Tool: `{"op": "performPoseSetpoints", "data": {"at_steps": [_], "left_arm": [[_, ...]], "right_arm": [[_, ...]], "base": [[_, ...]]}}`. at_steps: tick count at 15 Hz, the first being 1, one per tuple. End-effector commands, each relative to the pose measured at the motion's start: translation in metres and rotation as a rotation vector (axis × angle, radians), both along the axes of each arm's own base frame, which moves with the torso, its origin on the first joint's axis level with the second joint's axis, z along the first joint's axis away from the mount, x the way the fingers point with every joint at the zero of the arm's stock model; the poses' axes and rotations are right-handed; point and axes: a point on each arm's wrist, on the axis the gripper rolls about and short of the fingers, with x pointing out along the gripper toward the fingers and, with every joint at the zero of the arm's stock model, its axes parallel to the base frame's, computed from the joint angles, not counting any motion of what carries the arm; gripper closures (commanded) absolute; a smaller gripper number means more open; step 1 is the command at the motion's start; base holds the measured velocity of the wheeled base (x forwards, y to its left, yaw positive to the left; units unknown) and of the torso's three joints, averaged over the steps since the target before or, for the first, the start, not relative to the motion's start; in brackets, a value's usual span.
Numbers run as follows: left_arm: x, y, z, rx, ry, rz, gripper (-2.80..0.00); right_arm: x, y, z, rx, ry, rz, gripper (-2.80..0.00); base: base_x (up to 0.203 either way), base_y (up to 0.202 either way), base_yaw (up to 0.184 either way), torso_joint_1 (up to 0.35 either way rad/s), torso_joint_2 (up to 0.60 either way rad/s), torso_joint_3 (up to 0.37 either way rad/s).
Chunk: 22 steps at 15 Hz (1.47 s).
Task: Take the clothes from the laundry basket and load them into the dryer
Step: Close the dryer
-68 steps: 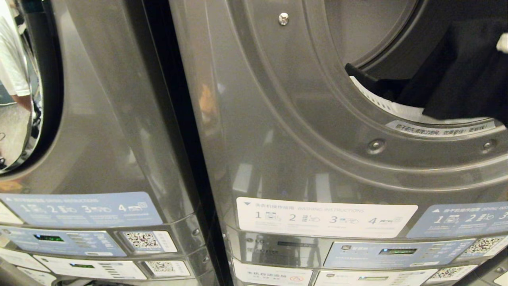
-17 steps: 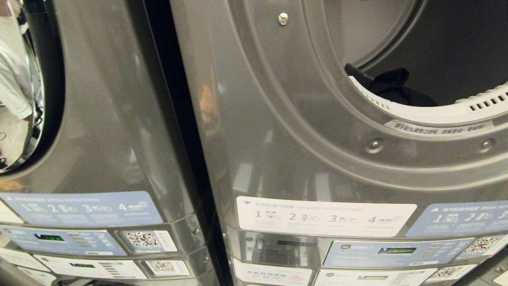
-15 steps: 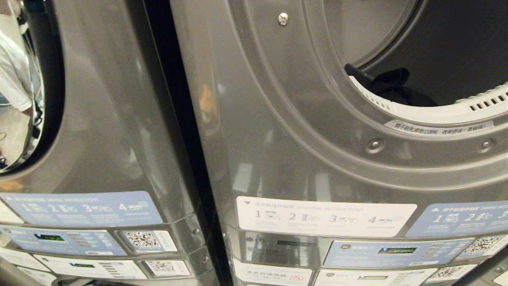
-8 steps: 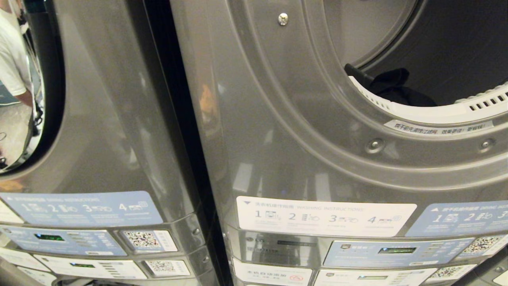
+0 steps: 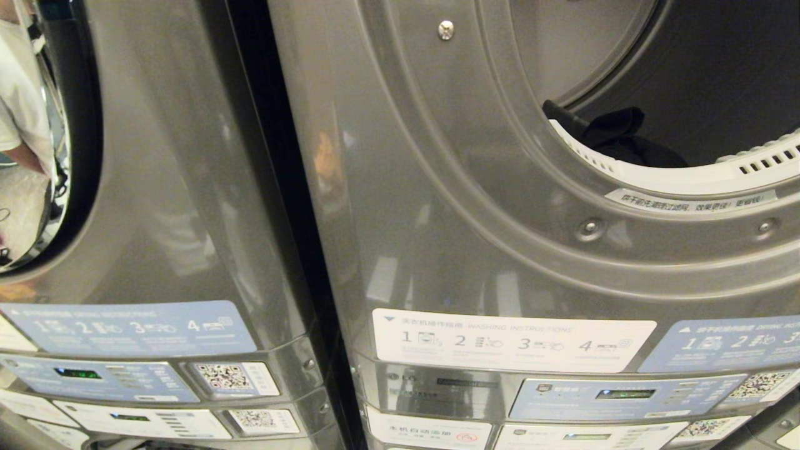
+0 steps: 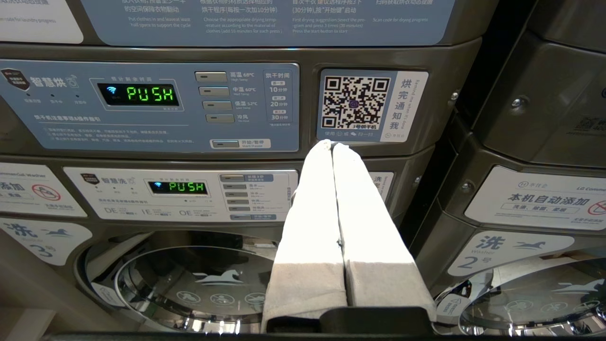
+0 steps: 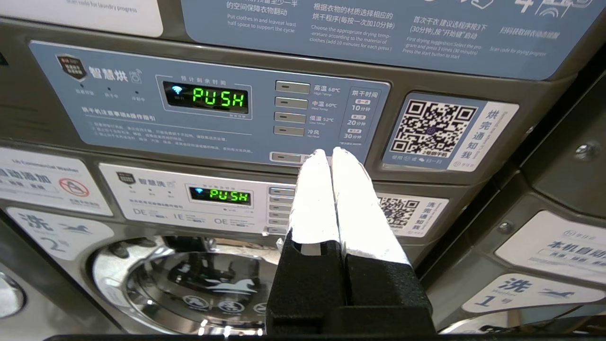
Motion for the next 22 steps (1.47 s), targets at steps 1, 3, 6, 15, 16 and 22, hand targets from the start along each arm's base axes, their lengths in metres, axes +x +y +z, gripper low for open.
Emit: {"op": "performPoseSetpoints", "data": {"at_steps": [1,3,6,15,16,22], "left_arm": [[0.0001,0.0,-0.0003,0.0,0.0,0.0,0.0],[-0.0001,0.0,0.0001,0.0,-0.001,0.0,0.0],[0.0001,0.0,-0.0003,0.0,0.001,0.0,0.0],[-0.0001,0.0,0.0001,-0.002,-0.001,0.0,0.0],[0.0001,0.0,-0.0003,0.0,0.001,0.0,0.0],[-0.0001,0.0,0.0001,0.0,-0.001,0.0,0.0]], "right_arm": [[0.0,0.0,0.0,0.002,0.0,0.001,0.0],[0.0,-0.0001,-0.0001,0.003,0.001,-0.005,0.0],[0.0,-0.0001,-0.0001,0.026,0.001,-0.006,0.0],[0.0,-0.0007,0.0006,0.092,-0.006,-0.03,0.0],[-0.0001,-0.0007,0.0009,0.103,-0.007,-0.03,0.0],[-0.0001,-0.0005,0.0006,0.067,-0.003,-0.023,0.0]], "base": [[0.0,0.0,0.0,0.0,0.0,0.0],[0.0,0.0,0.0,0.0,0.0,0.0],[0.0,0.0,0.0,0.0,0.0,0.0],[-0.014,0.0,0.0,0.003,0.0,0.0],[-0.176,0.0,-0.001,0.009,0.01,0.001],[-0.194,0.0,0.001,-0.006,0.0,0.004]]}}
